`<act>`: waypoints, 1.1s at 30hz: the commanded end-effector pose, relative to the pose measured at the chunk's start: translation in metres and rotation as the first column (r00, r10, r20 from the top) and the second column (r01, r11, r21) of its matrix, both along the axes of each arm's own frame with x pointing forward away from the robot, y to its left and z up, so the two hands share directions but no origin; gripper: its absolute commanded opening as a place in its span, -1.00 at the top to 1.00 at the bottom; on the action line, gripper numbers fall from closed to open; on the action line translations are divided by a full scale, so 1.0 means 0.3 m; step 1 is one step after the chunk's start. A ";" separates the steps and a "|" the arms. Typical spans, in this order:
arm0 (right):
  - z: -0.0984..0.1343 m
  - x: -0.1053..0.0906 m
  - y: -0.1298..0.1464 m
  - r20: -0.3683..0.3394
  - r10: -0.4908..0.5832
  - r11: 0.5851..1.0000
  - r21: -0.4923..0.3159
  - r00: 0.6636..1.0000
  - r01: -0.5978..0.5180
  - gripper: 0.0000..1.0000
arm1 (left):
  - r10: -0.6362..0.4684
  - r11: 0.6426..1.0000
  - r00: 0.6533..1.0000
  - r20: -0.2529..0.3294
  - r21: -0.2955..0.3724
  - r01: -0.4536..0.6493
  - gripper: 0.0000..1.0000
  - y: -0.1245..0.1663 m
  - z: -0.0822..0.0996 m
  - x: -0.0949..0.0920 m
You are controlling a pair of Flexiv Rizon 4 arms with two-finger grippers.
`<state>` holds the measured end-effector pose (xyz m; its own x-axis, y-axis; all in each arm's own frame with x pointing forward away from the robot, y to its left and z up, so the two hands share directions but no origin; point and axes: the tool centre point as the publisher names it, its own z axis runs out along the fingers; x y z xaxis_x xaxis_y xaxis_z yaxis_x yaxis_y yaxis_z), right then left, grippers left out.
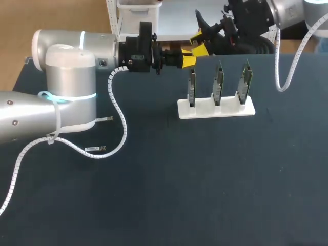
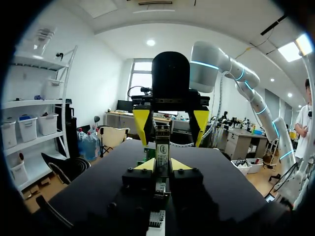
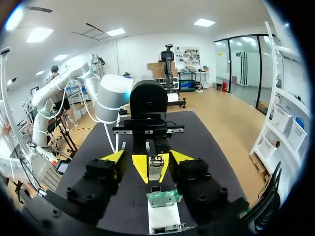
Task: Pick up the optical module with the left hand, and insert it into the network port with the right hand.
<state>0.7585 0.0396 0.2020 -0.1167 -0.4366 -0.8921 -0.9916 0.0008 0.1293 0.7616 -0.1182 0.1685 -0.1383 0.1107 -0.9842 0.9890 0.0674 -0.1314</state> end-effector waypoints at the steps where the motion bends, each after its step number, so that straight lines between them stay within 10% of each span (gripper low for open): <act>1: 0.003 -0.006 -0.001 0.001 -0.002 1.000 -0.004 1.000 0.002 1.00 | 0.004 1.000 1.000 0.002 -0.002 -0.004 1.00 0.000 -0.002 -0.003; 9: 0.006 -0.011 -0.003 -0.001 0.011 1.000 -0.011 1.000 -0.011 1.00 | 0.004 1.000 1.000 0.002 -0.002 -0.004 1.00 0.000 -0.002 -0.003; 10: 0.005 -0.012 -0.003 0.000 0.012 1.000 -0.013 1.000 -0.012 1.00 | 0.004 1.000 1.000 0.002 -0.002 -0.004 0.65 0.000 -0.002 -0.003; 11: 0.005 -0.013 -0.003 0.000 0.012 1.000 -0.014 1.000 -0.012 1.00 | 0.004 1.000 1.000 0.002 -0.002 -0.004 -0.87 0.000 -0.002 -0.003; 12: 0.005 -0.013 -0.003 -0.001 0.012 1.000 -0.015 1.000 -0.012 1.00 | 0.004 1.000 1.000 0.002 -0.002 -0.004 -1.00 0.000 -0.002 -0.003; 18: 0.006 -0.018 -0.009 0.000 0.005 1.000 -0.014 1.000 -0.005 1.00 | 0.000 1.000 1.000 0.002 0.010 0.000 -1.00 0.009 -0.007 0.000; 26: 0.000 -0.030 -0.021 -0.002 -0.005 1.000 -0.012 1.000 0.005 1.00 | -0.032 0.955 0.999 0.031 0.295 0.021 -1.00 0.087 -0.086 0.016; 33: -0.005 -0.038 -0.033 -0.006 -0.021 1.000 -0.005 1.000 0.021 1.00 | -0.018 0.916 1.000 0.007 0.401 0.014 -1.00 0.119 -0.119 0.048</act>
<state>0.7529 0.0317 0.2011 -0.1317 -0.4423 -0.8872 -0.9900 0.0131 0.1404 0.7682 -0.0792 0.1314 -0.1147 0.4302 -0.8954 0.9915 0.1049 -0.0767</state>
